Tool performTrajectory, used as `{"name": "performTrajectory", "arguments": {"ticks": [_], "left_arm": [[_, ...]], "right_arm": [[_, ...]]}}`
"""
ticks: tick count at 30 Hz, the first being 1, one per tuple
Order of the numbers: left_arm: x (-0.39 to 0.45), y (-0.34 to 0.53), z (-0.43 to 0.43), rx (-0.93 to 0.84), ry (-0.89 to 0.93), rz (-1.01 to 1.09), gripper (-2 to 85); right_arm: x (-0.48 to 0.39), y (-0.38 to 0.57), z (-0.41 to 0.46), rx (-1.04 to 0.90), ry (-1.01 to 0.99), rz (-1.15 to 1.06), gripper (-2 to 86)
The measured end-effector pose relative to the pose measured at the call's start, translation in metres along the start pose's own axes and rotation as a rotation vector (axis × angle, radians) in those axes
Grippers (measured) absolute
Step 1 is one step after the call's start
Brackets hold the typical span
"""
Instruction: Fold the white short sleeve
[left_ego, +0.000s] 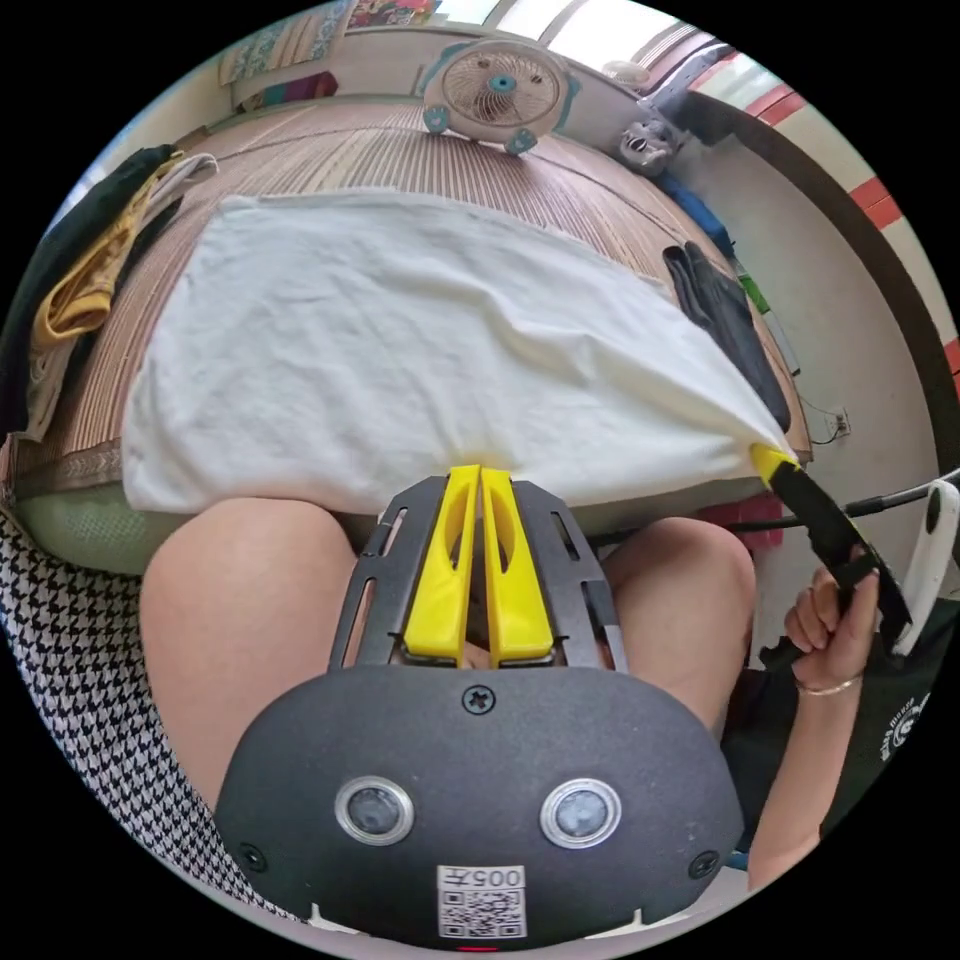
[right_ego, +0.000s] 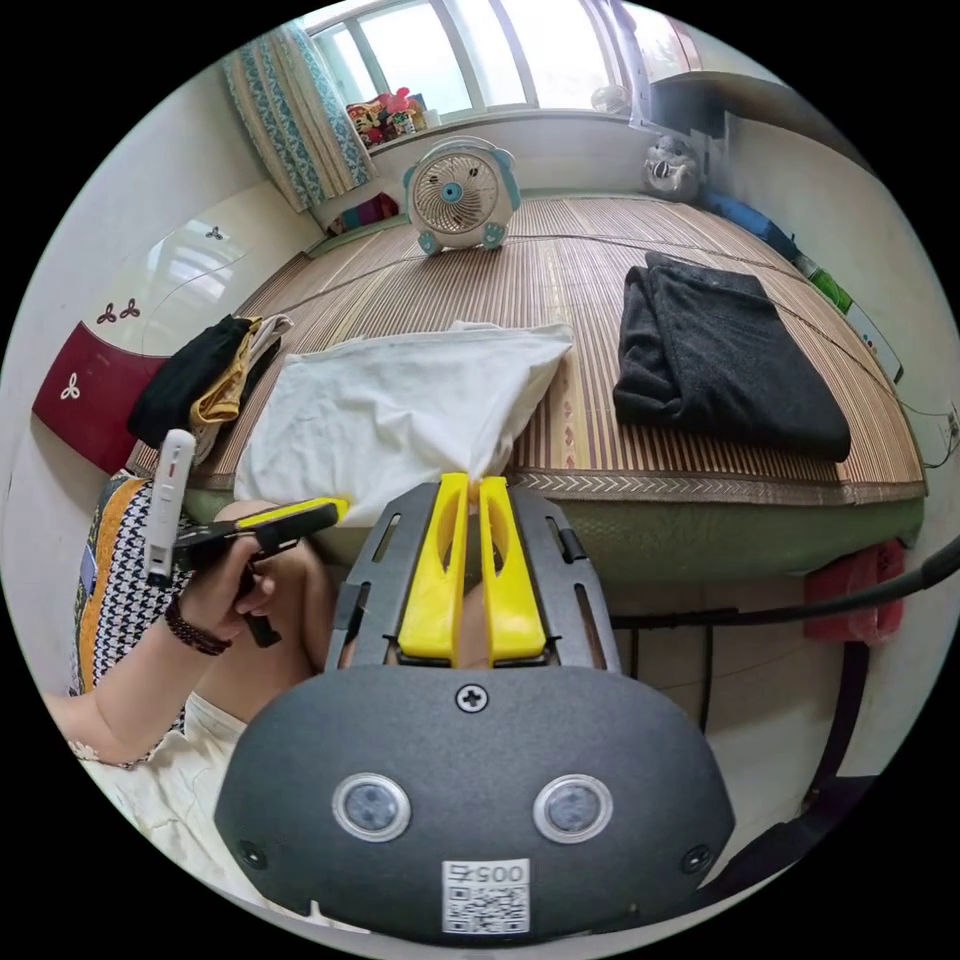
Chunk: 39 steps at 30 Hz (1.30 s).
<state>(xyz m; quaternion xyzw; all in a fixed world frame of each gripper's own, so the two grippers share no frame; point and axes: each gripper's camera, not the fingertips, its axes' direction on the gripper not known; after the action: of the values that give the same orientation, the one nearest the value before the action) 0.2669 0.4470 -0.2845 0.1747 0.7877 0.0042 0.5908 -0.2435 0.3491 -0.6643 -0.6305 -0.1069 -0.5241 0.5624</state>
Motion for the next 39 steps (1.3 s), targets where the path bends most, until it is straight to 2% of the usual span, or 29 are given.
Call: {"name": "performTrajectory", "arguments": {"ticks": [5,9,12,17,24,30,33,35,39], "left_arm": [[0.008,-0.003,0.001,-0.022,-0.077,0.022,-0.4],[-0.004,0.005,-0.022,-0.032,0.016,0.033,-0.5],[-0.016,0.022,-0.066,0.061,0.113,0.087,-0.5],[-0.065,0.057,-0.143,0.252,0.147,0.099,-0.5],[-0.180,0.109,-0.195,0.395,0.018,-0.116,-0.6],[-0.226,0.138,-0.205,0.410,-0.021,-0.181,-0.6],[-0.240,0.146,-0.207,0.407,-0.019,-0.214,-0.6],[-0.245,0.150,-0.208,0.406,-0.022,-0.222,-0.5],[-0.248,0.153,-0.203,0.370,-0.033,-0.217,-0.4]], "right_arm": [[-0.016,-0.001,-0.004,0.017,0.001,-0.002,-1.3],[-0.027,0.001,0.002,0.014,0.018,0.014,-1.3],[-0.035,0.002,0.009,0.002,0.022,0.048,-1.3],[-0.057,-0.003,0.012,-0.004,0.049,0.073,-1.3],[-0.113,-0.032,0.020,-0.004,0.121,0.055,-1.3],[-0.226,-0.077,0.034,0.018,0.234,-0.179,-1.3],[-0.309,-0.082,0.048,0.031,0.271,-0.390,-1.3],[-0.379,-0.067,0.067,0.018,0.261,-0.573,-1.2],[-0.454,-0.031,0.112,-0.085,0.174,-0.718,0.0]]}}
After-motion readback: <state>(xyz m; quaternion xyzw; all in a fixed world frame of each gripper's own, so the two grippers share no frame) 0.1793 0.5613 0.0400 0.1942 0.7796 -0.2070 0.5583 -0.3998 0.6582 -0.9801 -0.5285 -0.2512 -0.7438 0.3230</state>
